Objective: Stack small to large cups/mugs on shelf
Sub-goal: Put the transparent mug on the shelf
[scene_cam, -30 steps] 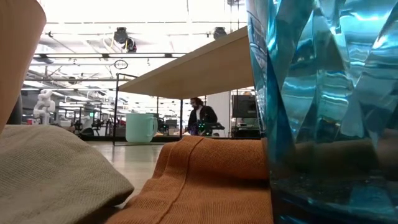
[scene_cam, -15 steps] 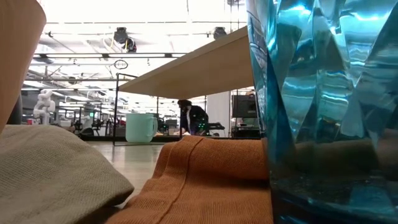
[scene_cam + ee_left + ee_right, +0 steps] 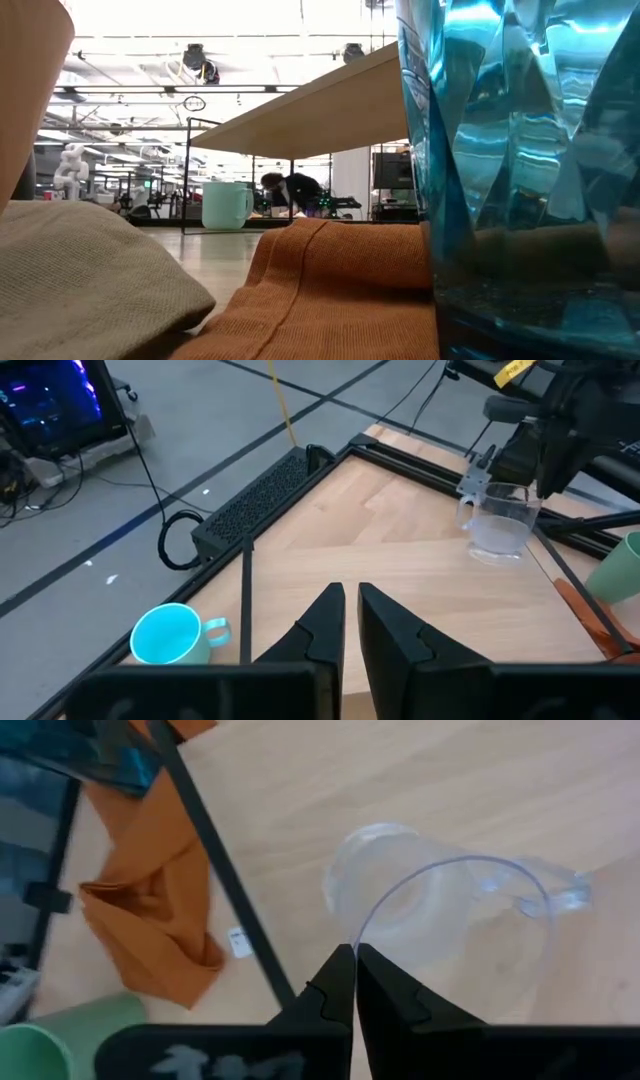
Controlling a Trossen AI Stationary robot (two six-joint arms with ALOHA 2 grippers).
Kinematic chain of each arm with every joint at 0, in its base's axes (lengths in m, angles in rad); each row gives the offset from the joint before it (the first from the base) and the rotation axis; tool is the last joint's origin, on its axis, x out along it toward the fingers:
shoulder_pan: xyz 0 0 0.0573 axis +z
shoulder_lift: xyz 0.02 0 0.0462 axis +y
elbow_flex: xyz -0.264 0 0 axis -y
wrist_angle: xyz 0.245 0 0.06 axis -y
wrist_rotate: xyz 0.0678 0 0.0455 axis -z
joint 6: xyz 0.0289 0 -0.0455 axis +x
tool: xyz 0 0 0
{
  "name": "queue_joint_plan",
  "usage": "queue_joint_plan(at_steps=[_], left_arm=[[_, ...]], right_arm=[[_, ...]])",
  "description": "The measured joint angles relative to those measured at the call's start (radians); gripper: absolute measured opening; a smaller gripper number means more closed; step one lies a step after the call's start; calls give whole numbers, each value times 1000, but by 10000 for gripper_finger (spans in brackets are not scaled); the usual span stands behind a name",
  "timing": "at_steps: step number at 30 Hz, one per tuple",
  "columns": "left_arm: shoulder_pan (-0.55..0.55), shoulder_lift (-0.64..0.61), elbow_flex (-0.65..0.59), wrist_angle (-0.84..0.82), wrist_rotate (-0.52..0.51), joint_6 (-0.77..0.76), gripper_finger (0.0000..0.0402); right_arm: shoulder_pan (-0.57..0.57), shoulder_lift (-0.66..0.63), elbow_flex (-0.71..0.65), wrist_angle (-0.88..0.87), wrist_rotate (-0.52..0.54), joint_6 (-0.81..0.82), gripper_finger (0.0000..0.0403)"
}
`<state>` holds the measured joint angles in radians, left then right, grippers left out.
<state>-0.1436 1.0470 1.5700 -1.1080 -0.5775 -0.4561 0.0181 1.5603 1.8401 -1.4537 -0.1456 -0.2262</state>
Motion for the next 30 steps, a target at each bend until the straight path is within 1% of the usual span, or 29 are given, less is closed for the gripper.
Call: queue_joint_plan(at_steps=[2,5,8,16,23,26,30], left_arm=[[0,0,0,0,0,5,33],[0,0,0,-1,0,8,33],[0,0,0,-6,0,14,33],[0,0,0,-31,1,10,33],[0,0,0,-35,3,8,33],[0,0,0,-34,5,2,33],[0,0,0,-34,37,-1,33]], right_arm=[[9,18,34,-43,41,-15,0],[23,54,81,-114,74,-26,0],[48,75,97,-115,81,-40,0],[112,96,98,-115,68,-29,0],[138,108,98,-118,68,-6,0],[142,108,76,-116,69,-7,0],[142,109,30,-118,75,-6,0]])
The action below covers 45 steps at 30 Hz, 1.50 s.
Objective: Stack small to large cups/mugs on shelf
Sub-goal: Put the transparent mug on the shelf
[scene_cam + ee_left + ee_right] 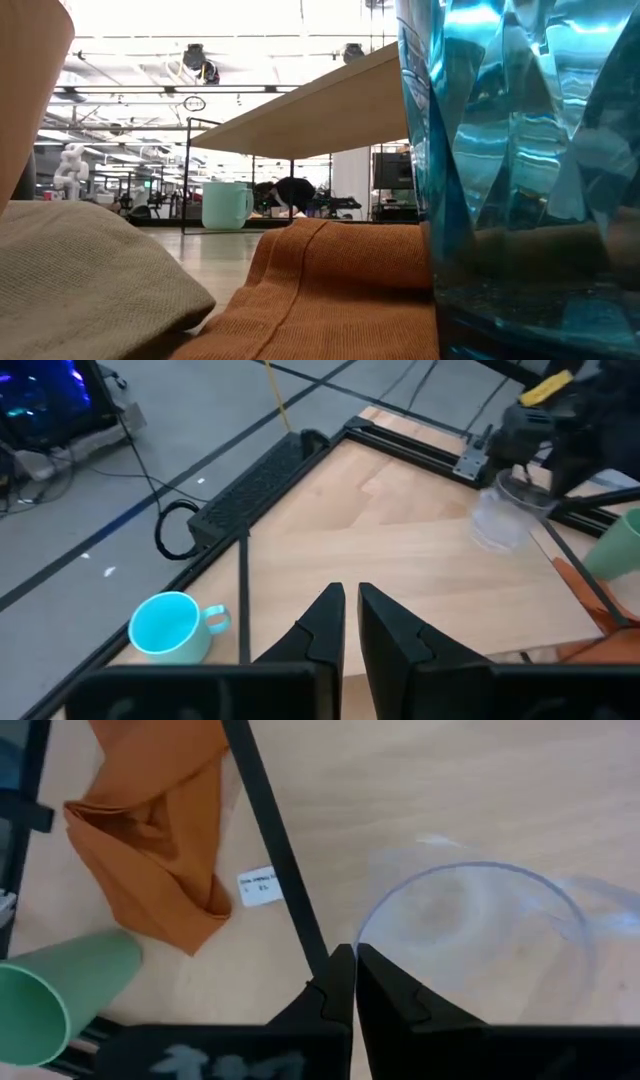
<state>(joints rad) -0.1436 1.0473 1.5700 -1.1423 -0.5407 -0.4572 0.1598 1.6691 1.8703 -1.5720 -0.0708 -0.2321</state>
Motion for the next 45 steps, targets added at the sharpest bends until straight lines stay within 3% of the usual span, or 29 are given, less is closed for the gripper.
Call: queue_joint_plan(at_steps=[11,45], left_arm=[[-4,0,0,1,27,-15,33],[-4,0,0,1,27,-19,33]], right_arm=[[6,-8,-39,1,-1,0,0],[4,-8,19,1,-8,-4,0]])
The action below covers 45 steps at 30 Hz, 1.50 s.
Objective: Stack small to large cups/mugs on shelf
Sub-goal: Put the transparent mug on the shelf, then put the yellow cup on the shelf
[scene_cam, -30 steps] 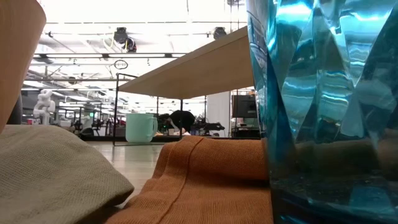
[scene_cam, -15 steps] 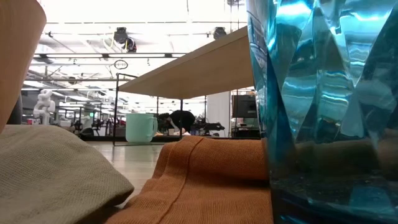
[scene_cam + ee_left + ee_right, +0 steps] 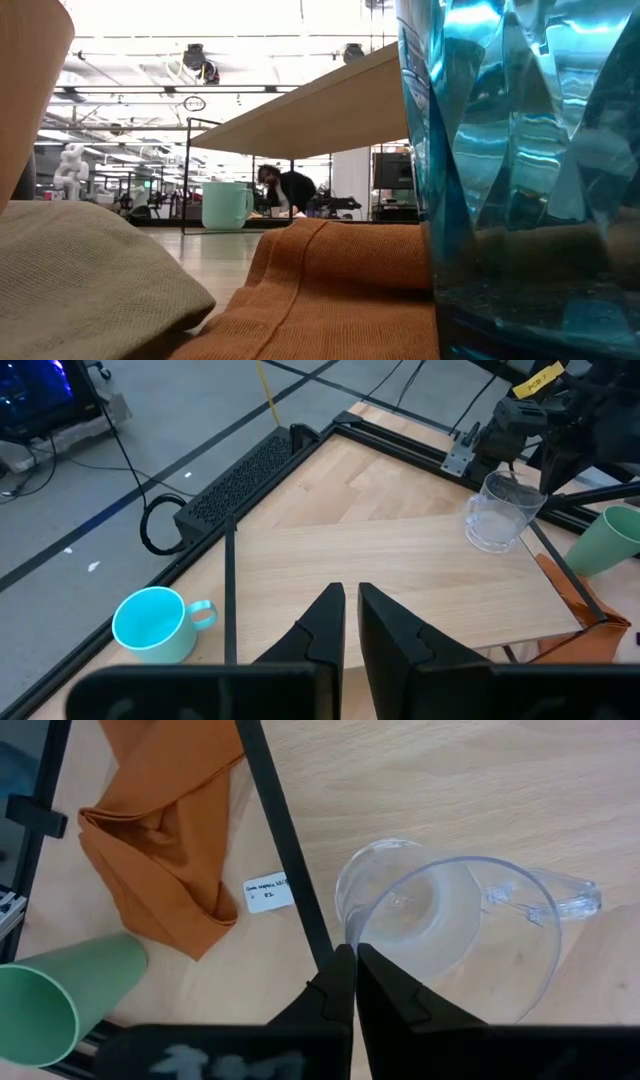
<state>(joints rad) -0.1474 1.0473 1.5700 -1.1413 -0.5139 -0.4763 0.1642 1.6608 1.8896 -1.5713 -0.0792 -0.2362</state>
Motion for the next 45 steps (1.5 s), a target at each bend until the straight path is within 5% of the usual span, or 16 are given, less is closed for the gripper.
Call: queue_joint_plan(at_steps=[34,45], left_arm=[[0,0,0,0,20,1,33],[0,0,0,-1,255,-50,33]], right_arm=[[-16,-30,-1,0,10,9,77],[-69,-160,-1,156,26,166,96]])
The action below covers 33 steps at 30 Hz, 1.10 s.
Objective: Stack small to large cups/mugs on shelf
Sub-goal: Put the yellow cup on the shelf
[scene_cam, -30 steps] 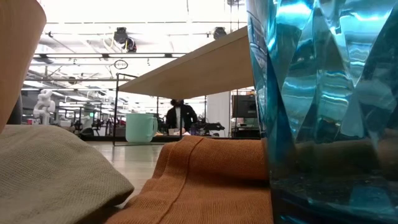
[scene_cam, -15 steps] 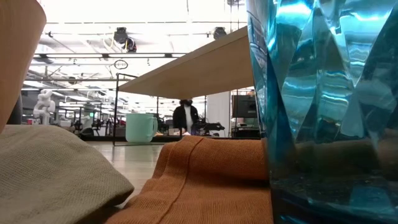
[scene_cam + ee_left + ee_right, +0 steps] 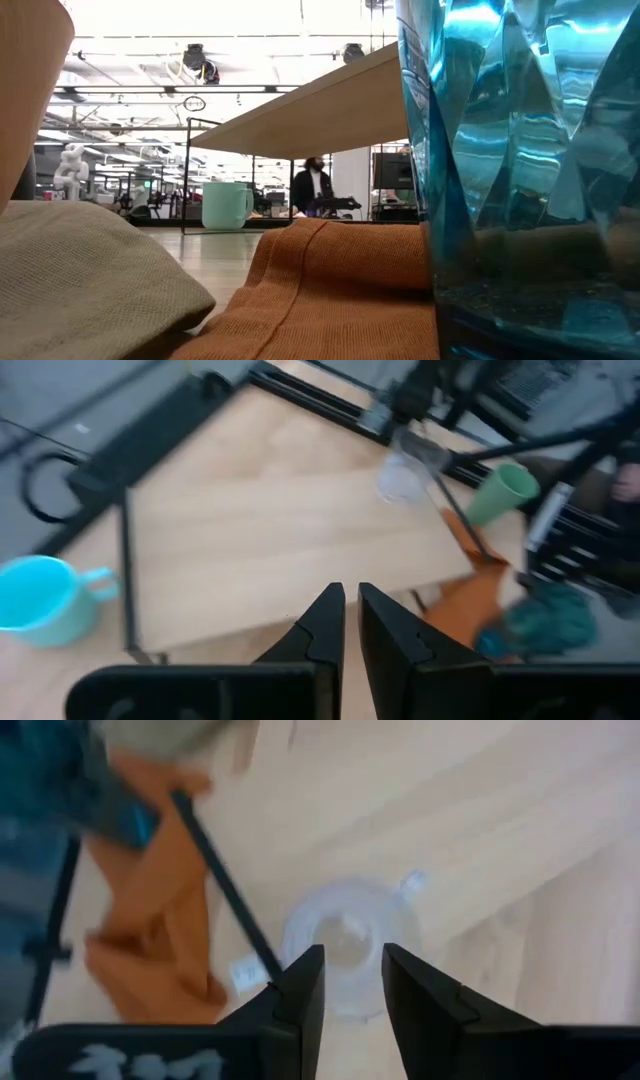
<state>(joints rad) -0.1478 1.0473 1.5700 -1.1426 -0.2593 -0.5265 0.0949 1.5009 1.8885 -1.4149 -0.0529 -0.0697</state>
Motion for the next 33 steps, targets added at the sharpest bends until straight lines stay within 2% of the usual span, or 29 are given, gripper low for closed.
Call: queue_joint_plan(at_steps=[4,9,17,27,33], left_arm=[[-1,13,0,-43,58,-38,33],[-38,76,0,-99,58,-86,33],[-112,228,-1,-155,66,-183,36],[-184,385,-1,-123,298,-407,122],[-249,483,0,33,360,-500,149]], right_arm=[[-29,-62,0,87,34,47,96],[-83,-127,0,150,109,54,96],[-182,-196,0,146,113,6,96],[-200,-253,0,121,106,-90,96],[-200,-279,0,92,106,-103,96]])
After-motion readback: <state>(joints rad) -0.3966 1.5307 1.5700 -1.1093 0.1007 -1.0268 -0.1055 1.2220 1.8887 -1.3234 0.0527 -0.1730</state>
